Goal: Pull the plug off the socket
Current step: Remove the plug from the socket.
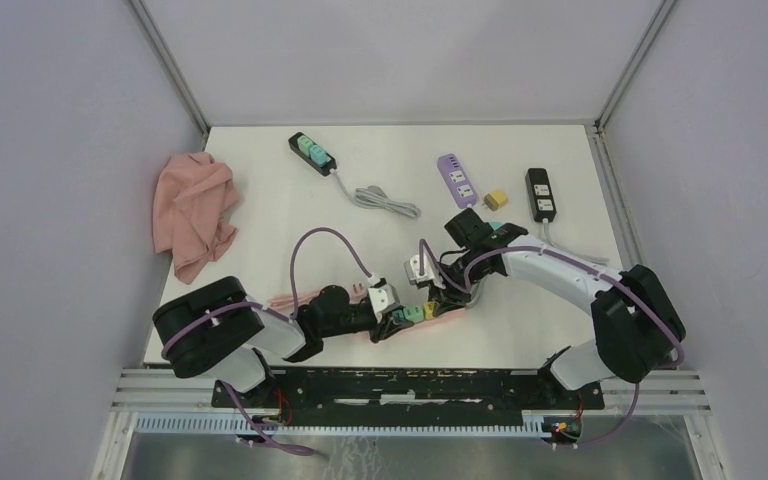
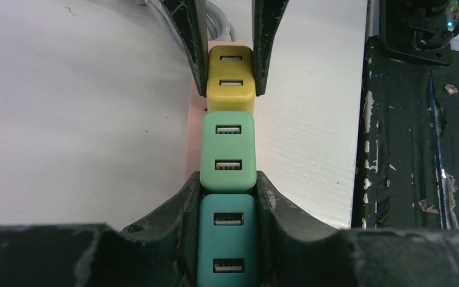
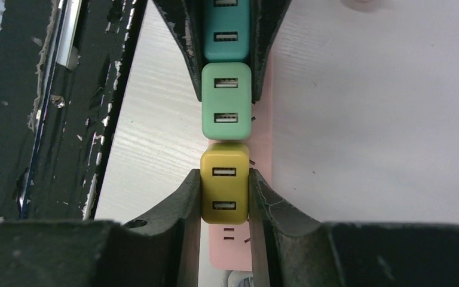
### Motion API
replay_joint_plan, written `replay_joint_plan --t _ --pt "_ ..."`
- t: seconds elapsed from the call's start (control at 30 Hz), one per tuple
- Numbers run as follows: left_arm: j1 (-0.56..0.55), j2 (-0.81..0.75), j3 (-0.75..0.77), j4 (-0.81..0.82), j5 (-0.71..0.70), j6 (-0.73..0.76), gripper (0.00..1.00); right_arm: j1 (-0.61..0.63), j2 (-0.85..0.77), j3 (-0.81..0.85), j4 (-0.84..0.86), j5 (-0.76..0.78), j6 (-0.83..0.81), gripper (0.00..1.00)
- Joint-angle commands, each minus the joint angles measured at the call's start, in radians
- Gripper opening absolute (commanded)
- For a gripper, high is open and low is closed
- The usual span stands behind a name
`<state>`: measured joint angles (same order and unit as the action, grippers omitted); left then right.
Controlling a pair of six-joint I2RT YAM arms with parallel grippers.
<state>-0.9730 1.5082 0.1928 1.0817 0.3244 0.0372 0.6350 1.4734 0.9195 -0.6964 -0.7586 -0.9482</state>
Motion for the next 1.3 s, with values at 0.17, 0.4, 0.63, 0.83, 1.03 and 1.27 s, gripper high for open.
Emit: replay_joint_plan --t 0.17,0.4,0.63,0.83,1.03,1.27 --pt "0.000 -0.003 -0.004 0.019 -0.007 0.012 0.03 0.111 -0.012 0.033 -0.030 -0.048 -0.022 0.00" --pt "0.000 -0.007 -0.008 0.011 -0.007 0.011 0.03 -0.005 -0.020 0.061 -0.021 -0.017 0.031 0.00" --pt "0.000 -0.012 -0.005 -0.008 -0.007 0.027 0.03 -0.041 -0.056 0.025 -0.203 -0.100 -0.234 0.00" --pt "0.000 -0.023 -0.001 -0.019 -0.007 0.026 0.03 0.091 -0.029 0.044 -0.111 -0.101 -0.106 0.00" --pt "0.000 -0.029 0.001 -0.033 -0.006 0.026 0.03 0.056 -0.050 0.058 0.012 -0.038 0.081 0.00" --pt "0.000 -0.025 0.003 -0.035 0.001 0.026 0.03 -0.040 -0.090 0.027 -0.081 0.015 -0.081 0.00"
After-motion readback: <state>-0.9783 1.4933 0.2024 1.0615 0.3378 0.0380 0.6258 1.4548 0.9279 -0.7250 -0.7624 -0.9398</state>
